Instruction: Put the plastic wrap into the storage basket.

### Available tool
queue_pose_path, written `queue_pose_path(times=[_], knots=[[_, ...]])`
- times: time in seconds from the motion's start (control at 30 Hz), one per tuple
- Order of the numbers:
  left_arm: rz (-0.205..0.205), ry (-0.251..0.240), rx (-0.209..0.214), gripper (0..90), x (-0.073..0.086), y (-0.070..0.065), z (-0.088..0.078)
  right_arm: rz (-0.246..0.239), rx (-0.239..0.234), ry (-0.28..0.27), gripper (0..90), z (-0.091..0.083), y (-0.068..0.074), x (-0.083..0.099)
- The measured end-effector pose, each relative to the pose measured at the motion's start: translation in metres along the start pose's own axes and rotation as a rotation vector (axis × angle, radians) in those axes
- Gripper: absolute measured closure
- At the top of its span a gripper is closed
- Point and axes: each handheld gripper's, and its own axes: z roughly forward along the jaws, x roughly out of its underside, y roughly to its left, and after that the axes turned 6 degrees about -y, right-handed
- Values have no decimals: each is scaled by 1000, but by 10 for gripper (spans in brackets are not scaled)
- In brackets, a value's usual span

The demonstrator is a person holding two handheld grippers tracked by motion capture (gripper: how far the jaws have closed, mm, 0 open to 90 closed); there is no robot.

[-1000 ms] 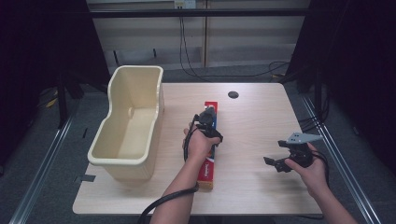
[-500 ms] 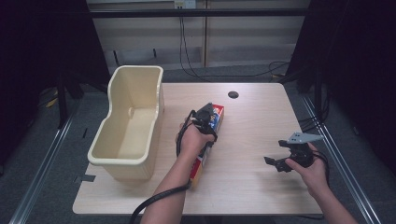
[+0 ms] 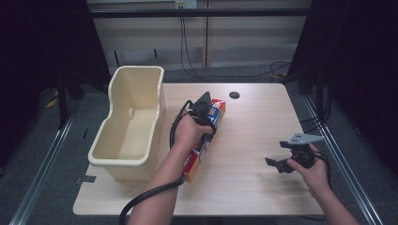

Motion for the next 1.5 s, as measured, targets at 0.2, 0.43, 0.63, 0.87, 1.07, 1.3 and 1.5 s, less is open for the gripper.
queue_pose_path(times=[0.2,0.43,0.63,0.87,1.07,1.3,1.5], knots=[[-9,7,5,408,-2,2,-19,-1,2,-3,27,0,1,0],[-2,17,10,408,-4,4,-40,-3,1,3,26,0,1,0],[-17,15,16,408,-5,7,-60,-2,-6,3,27,0,1,0],[-11,7,20,408,-5,8,-76,-7,-1,8,27,1,2,0],[-21,12,31,408,-4,10,-91,-10,-1,6,27,0,2,-1],[-35,-2,26,408,-4,16,-104,-11,2,6,25,1,2,0],[-58,-14,18,408,-2,24,-116,-11,0,11,25,1,3,0]])
